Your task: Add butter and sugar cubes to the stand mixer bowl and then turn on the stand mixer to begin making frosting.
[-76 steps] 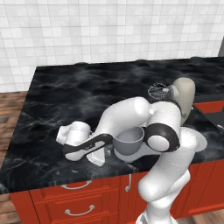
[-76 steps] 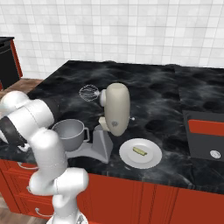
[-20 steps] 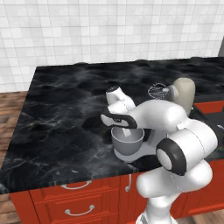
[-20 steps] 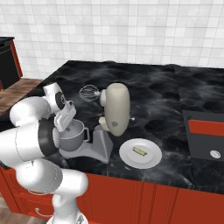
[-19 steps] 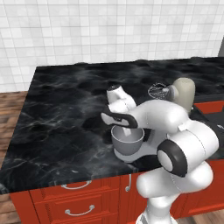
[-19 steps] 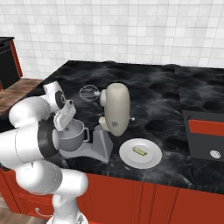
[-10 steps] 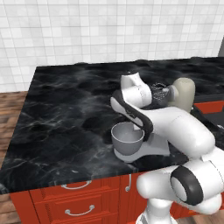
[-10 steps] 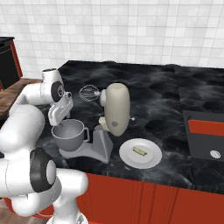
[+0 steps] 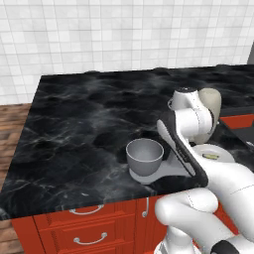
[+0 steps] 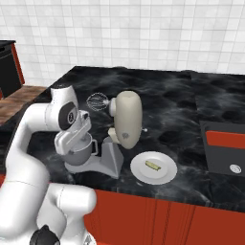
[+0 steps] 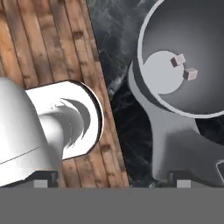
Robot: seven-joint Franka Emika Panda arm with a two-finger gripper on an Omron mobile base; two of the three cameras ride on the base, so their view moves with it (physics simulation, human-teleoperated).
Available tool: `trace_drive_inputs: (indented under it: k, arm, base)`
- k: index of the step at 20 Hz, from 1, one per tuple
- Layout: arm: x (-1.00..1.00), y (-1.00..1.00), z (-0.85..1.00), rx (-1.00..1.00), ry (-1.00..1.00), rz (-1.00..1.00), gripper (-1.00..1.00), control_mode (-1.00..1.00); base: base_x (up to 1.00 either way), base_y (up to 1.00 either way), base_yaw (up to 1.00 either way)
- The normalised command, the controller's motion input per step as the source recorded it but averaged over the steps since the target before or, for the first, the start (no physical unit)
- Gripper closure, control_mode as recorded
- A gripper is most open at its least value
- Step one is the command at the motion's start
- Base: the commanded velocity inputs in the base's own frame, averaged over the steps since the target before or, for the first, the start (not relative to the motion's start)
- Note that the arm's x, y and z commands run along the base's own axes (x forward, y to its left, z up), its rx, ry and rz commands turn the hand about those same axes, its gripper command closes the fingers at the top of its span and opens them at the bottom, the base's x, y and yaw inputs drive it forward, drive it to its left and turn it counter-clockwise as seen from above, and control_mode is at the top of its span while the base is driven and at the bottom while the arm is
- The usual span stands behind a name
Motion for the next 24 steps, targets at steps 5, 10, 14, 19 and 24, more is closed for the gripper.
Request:
trace_drive_inputs:
  k: [5, 10, 14, 19, 24]
  arm:
    - [-0.05, -1.00, 0.00, 0.03, 0.00, -0.05, -1.00, -1.00]
    - [-0.05, -1.00, -0.05, 0.24, -0.02, 0.05, -1.00, -1.00]
    - [-0.03, -1.00, -0.10, 0.34, -0.01, 0.05, -1.00, -1.00]
    - [0.16, -0.88, 0.00, 0.24, 0.00, 0.00, -1.00, -1.00]
    - [0.81, -0.42, -0.03, 0.13, 0.10, 0.00, -1.00, -1.00]
  base:
    - [0.00, 0.00, 0.00]
    - [0.00, 0.00, 0.00]
    - [0.00, 0.00, 0.00]
    - [0.00, 0.00, 0.00]
    - [0.00, 0.00, 0.00]
